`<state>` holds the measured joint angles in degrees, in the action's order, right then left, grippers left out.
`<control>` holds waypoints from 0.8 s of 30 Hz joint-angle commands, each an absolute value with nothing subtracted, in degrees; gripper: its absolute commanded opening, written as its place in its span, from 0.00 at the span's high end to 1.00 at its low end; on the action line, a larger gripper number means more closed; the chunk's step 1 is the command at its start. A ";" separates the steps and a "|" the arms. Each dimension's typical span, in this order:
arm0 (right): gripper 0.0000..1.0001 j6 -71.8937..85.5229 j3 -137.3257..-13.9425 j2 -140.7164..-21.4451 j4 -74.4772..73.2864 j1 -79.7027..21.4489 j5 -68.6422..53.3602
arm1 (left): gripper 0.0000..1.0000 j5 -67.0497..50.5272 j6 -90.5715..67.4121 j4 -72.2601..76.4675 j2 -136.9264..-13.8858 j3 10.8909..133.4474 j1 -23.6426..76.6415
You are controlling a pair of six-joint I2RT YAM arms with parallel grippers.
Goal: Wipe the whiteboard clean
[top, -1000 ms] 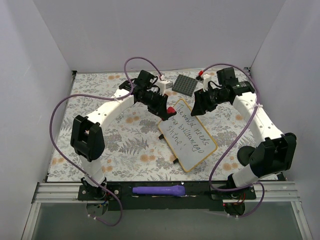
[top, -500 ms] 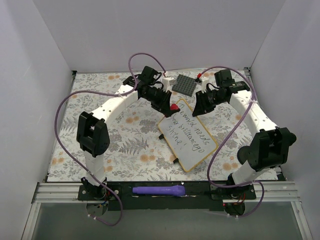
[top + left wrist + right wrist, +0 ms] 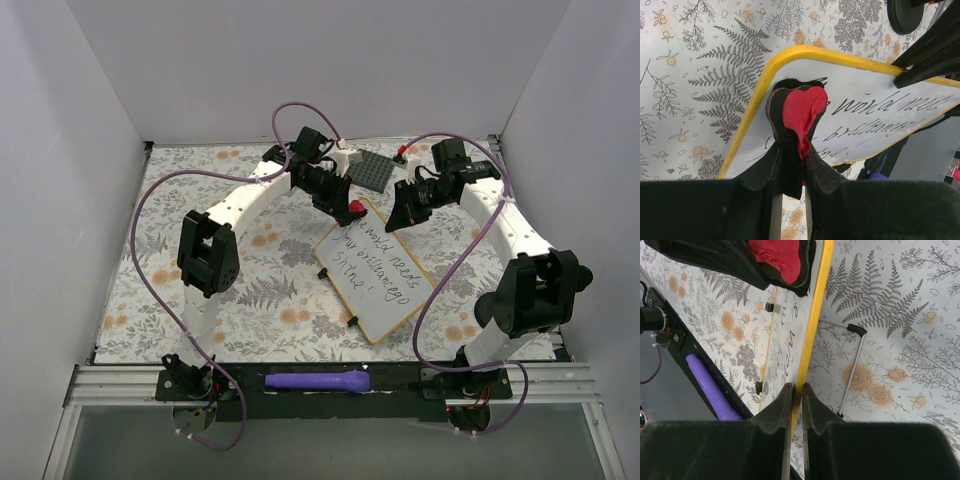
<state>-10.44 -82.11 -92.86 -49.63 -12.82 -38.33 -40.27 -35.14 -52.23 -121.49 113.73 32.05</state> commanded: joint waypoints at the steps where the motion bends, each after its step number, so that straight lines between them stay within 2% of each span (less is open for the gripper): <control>1: 0.99 -11.86 -84.64 -93.34 -49.04 -13.01 -38.94 | 1.00 -40.87 -35.68 -52.12 -122.08 118.21 32.43; 5: 0.99 -12.74 -84.73 -93.25 -49.04 -13.10 -39.02 | 1.00 -40.17 -34.63 -52.64 -121.64 116.55 32.52; 12: 0.99 -14.15 -85.34 -93.08 -49.04 -13.10 -40.16 | 1.00 -39.20 -31.20 -52.56 -116.63 100.83 32.61; 14: 0.99 -14.85 -85.17 -92.90 -49.48 -13.01 -40.87 | 1.00 -39.20 -31.29 -52.21 -116.89 100.81 32.61; 24: 0.99 -18.02 -85.25 -92.64 -50.54 -13.36 -42.36 | 1.00 -40.52 -36.38 -54.49 -128.48 129.19 32.96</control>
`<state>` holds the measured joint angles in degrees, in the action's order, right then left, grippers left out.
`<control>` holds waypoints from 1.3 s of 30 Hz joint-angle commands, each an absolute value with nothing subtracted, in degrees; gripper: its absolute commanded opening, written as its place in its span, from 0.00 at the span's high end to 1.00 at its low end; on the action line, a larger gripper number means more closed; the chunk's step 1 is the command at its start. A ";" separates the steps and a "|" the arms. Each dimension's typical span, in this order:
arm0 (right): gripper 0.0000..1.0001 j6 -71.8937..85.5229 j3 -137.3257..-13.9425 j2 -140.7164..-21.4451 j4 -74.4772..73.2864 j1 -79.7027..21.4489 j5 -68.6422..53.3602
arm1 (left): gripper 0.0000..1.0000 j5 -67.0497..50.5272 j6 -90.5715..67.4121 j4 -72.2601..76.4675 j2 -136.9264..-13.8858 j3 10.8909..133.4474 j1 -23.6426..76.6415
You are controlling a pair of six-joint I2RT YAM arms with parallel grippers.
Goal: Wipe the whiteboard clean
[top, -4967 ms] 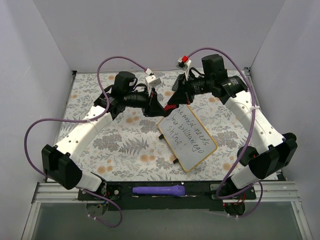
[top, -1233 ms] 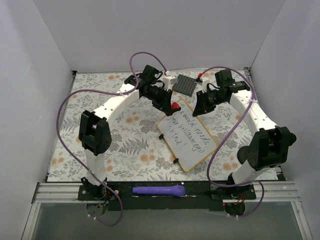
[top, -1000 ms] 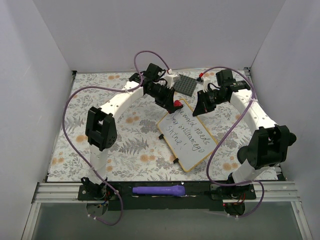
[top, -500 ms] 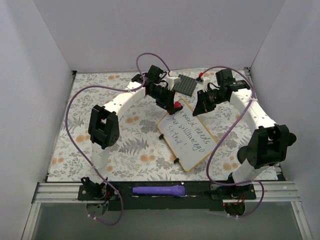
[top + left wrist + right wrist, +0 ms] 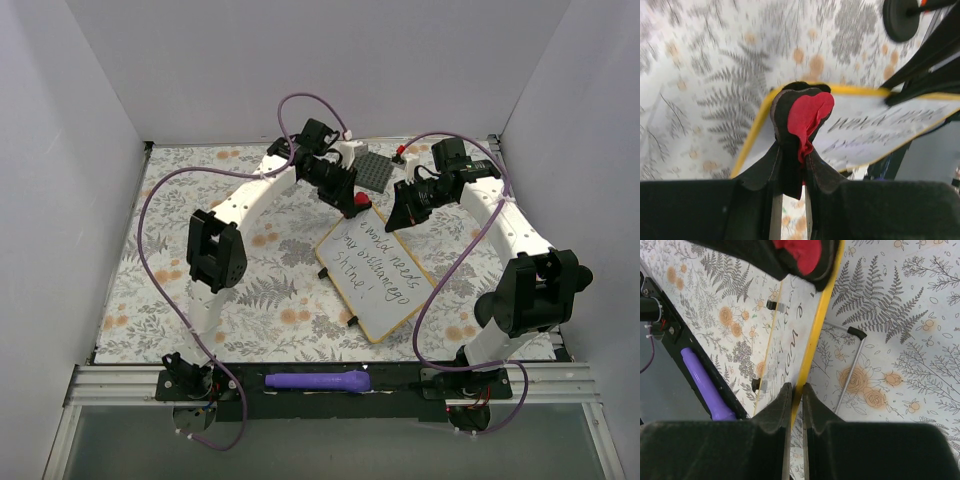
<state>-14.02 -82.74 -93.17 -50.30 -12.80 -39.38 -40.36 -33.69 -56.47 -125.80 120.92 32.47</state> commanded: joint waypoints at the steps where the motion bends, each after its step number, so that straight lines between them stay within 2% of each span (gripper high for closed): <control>1: 0.99 -18.19 -85.34 -92.72 -50.71 -13.45 -42.28 | 1.00 -40.52 -36.56 -53.97 -128.84 129.46 32.96; 4: 0.99 -18.02 -85.69 -92.81 -50.80 -13.54 -42.19 | 1.00 -39.64 -36.83 -54.49 -129.29 127.01 33.05; 9: 0.99 -18.02 -86.04 -92.99 -50.80 -13.45 -42.01 | 1.00 -39.03 -34.37 -51.25 -121.57 109.13 33.05; 12: 0.99 -17.93 -85.87 -93.08 -50.89 -13.53 -42.45 | 1.00 -38.50 -33.58 -49.31 -117.69 102.33 33.31; 15: 0.99 -18.10 -85.78 -92.90 -50.36 -13.54 -42.63 | 1.00 -37.71 -33.66 -49.66 -118.03 101.60 33.49; 22: 0.99 -19.07 -85.08 -92.37 -49.83 -13.62 -43.07 | 1.00 -37.18 -35.94 -50.62 -122.42 117.04 33.14; 25: 0.99 -19.77 -84.46 -91.58 -49.31 -13.80 -43.15 | 1.00 -37.00 -36.04 -52.20 -125.50 119.53 32.78; 31: 0.99 -19.43 -84.02 -90.70 -48.87 -13.71 -42.71 | 1.00 -37.18 -36.39 -51.50 -124.81 116.11 32.43; 35: 0.99 -19.16 -83.59 -90.62 -47.82 -13.71 -42.89 | 1.00 -37.52 -34.89 -51.33 -121.30 106.99 32.96; 39: 0.99 -19.07 -84.11 -91.05 -47.11 -13.71 -42.71 | 1.00 -38.75 -33.40 -52.03 -119.62 105.29 35.77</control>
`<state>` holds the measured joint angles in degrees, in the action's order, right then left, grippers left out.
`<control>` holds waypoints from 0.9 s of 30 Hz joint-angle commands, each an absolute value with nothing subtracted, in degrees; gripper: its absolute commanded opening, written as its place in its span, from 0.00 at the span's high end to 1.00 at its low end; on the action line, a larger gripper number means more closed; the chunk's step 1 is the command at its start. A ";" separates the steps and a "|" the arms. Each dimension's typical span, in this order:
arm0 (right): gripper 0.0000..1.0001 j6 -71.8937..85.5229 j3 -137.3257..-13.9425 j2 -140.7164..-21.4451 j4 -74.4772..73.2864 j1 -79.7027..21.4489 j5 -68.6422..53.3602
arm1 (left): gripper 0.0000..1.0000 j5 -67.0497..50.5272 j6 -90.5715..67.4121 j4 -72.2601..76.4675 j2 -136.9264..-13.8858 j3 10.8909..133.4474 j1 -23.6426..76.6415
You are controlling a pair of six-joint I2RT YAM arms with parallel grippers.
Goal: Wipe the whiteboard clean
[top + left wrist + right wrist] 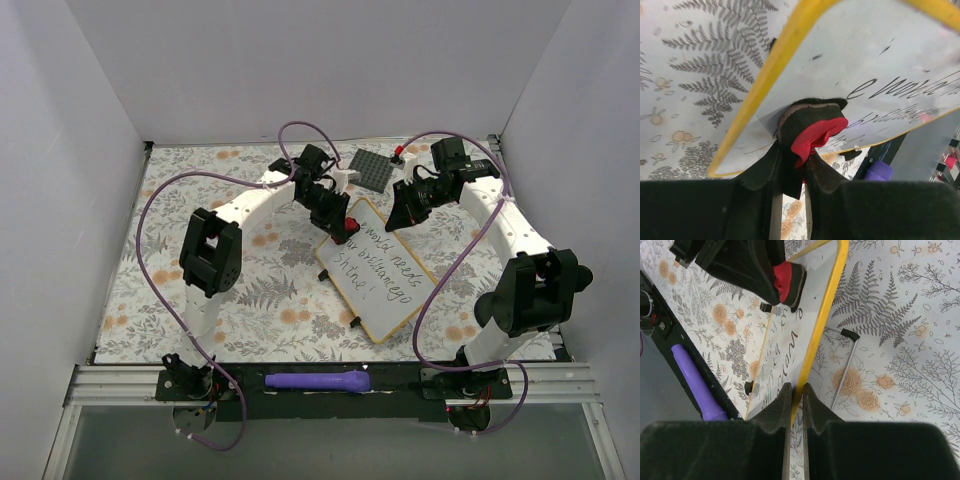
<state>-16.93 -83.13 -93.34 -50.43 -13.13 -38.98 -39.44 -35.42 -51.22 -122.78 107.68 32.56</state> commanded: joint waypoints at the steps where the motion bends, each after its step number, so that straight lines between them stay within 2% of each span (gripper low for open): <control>1: 0.99 -18.99 -84.29 -91.23 -47.11 -13.71 -42.71 | 1.00 -39.19 -33.92 -51.86 -119.27 105.64 36.21; 8: 0.99 -18.37 -84.20 -90.70 -47.37 -13.80 -42.71 | 1.00 -40.61 -42.61 -46.42 -120.14 111.00 33.15; 13: 0.99 -18.19 -83.76 -90.44 -47.20 -13.71 -42.71 | 1.00 -38.58 -42.36 -46.23 -122.25 113.90 32.87; 22: 0.99 -18.02 -83.76 -90.26 -46.67 -13.80 -43.07 | 1.00 -37.61 -38.67 -48.43 -122.96 116.02 38.32; 27: 0.99 -18.28 -83.85 -89.83 -46.84 -13.80 -42.89 | 1.00 -38.06 -41.84 -48.08 -123.40 114.96 33.49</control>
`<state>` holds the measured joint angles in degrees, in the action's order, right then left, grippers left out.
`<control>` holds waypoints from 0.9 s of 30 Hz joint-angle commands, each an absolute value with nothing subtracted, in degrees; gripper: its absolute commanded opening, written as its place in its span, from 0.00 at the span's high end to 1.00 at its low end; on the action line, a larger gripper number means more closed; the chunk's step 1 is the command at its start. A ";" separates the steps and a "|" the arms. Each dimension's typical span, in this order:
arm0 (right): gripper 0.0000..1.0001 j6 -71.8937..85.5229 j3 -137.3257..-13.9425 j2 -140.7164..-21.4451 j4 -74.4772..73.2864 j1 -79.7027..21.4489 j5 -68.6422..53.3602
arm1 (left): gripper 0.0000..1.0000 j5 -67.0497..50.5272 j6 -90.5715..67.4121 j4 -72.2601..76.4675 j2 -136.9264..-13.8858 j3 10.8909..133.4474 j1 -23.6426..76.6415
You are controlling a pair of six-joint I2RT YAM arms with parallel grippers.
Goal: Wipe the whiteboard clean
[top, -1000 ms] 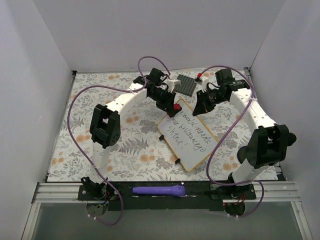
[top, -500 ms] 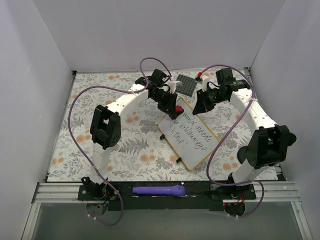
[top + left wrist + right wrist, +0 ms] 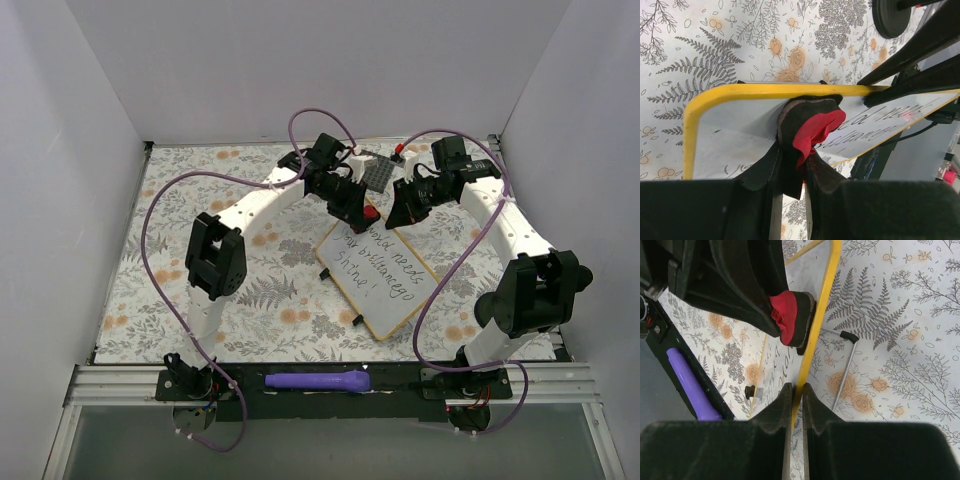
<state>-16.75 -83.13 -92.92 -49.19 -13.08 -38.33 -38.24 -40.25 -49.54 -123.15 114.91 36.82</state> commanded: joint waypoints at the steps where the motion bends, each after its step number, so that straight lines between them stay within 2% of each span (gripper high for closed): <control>1: 0.99 -18.28 -83.67 -89.82 -46.76 -13.80 -42.89 | 1.00 -36.14 -41.49 -48.34 -123.40 114.87 32.88; 7: 0.99 -18.37 -83.50 -89.74 -46.58 -13.80 -43.15 | 1.00 -33.22 -40.34 -49.57 -123.93 113.03 30.41; 12: 0.99 -18.11 -83.76 -90.09 -46.49 -13.80 -43.24 | 1.00 -33.22 -36.48 -51.68 -122.27 112.50 34.97; 21: 0.99 -16.35 -82.27 -89.39 -45.44 -13.80 -43.42 | 1.00 -35.41 -37.09 -47.55 -116.90 103.81 41.04; 27: 0.99 -16.26 -82.70 -89.47 -47.28 -13.54 -42.72 | 1.00 -37.35 -41.22 -45.71 -115.23 101.43 39.47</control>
<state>-16.03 -81.93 -91.85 -47.83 -13.10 -38.28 -36.16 -38.92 -48.86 -118.91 102.87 40.49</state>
